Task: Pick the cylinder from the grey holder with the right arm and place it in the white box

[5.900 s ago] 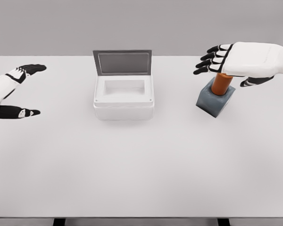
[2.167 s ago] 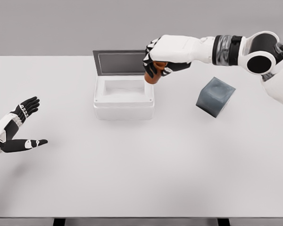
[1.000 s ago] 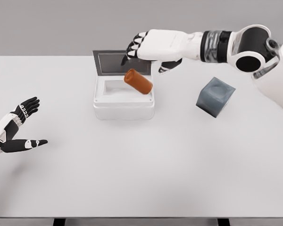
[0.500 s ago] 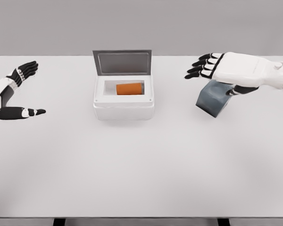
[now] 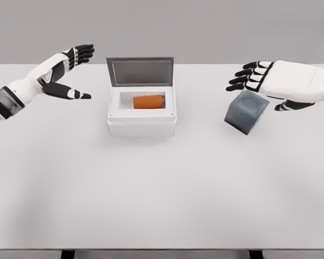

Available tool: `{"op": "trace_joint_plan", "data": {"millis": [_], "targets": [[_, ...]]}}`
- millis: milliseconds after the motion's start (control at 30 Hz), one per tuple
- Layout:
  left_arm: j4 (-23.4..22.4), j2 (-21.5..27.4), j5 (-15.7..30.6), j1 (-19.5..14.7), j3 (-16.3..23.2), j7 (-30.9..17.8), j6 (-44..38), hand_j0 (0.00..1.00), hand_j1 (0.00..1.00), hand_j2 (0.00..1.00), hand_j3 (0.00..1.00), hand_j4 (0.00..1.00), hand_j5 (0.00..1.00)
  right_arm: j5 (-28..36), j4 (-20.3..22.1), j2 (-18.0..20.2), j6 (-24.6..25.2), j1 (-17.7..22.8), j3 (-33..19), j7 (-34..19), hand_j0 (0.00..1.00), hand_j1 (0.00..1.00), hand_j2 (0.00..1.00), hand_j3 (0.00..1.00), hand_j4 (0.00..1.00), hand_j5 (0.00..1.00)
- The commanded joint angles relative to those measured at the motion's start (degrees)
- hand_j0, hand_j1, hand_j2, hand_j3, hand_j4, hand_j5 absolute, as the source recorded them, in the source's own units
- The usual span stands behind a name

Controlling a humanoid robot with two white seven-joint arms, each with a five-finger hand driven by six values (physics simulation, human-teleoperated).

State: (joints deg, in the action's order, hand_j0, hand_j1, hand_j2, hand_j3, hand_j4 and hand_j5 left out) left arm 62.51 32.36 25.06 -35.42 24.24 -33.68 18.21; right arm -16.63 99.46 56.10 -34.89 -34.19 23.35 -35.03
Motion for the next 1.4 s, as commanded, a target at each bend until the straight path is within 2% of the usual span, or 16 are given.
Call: {"op": "trace_joint_plan", "data": {"millis": [0,133,367,467,633,900,1033,1100,1367], "targets": [[-4.32,-2.21,0.34,-0.61,0.19,-1.32,-0.98,1.00,1.00,1.00,1.00,1.00,1.00,0.28,0.56,0.42,0.17,0.00,-0.06,0.03,1.00,1.00,1.00,1.00,1.00,1.00],[-8.81,-4.32,0.34,-4.13,0.19,-1.32,-1.25,1.00,1.00,1.00,1.00,1.00,1.00,0.28,0.65,0.86,0.17,0.00,-0.06,0.03,1.00,1.00,1.00,1.00,1.00,1.00],[-8.81,-4.59,1.04,-5.89,0.72,-1.32,-3.71,1.00,1.00,1.00,1.00,1.00,1.00,0.28,1.00,1.65,0.17,0.00,-0.14,0.03,1.00,1.00,1.00,1.00,1.00,1.00],[-8.81,-4.67,1.22,-6.77,2.91,-1.32,-3.71,1.00,1.00,1.00,1.00,1.00,1.00,0.28,1.00,2.26,0.17,0.00,-0.14,0.03,1.00,1.00,1.00,1.00,1.00,1.00],[-8.28,-5.64,1.84,-6.77,5.55,-1.32,-3.53,1.00,1.00,1.00,1.00,1.00,1.00,0.28,1.00,2.53,0.17,0.00,-0.14,0.03,1.00,1.00,1.00,1.00,1.00,1.00],[-6.96,-5.73,3.07,-6.42,6.08,-1.32,-3.09,1.00,1.00,1.00,1.00,1.00,1.00,0.45,1.00,2.53,0.08,0.00,-1.73,0.03,1.00,1.00,1.00,1.00,1.00,1.00],[-3.45,-5.03,3.94,-5.72,6.52,-1.32,-3.01,1.00,1.00,1.00,1.00,1.00,1.00,0.54,1.09,2.35,-0.11,1.40,-1.81,0.03,1.00,1.00,1.00,1.00,1.00,1.00],[-2.74,-4.94,5.26,-5.72,7.93,-1.32,-2.92,1.00,1.00,1.00,1.00,1.00,1.00,0.80,1.09,2.35,-0.11,1.49,-1.99,0.03,1.00,1.00,1.00,1.00,1.00,1.00],[-0.02,-3.18,5.88,-5.19,7.93,-1.32,-2.92,1.00,1.00,1.00,1.00,1.00,1.00,0.98,1.09,2.44,-0.11,2.20,-2.25,0.03,1.00,1.00,1.00,1.00,1.00,1.00]]}}
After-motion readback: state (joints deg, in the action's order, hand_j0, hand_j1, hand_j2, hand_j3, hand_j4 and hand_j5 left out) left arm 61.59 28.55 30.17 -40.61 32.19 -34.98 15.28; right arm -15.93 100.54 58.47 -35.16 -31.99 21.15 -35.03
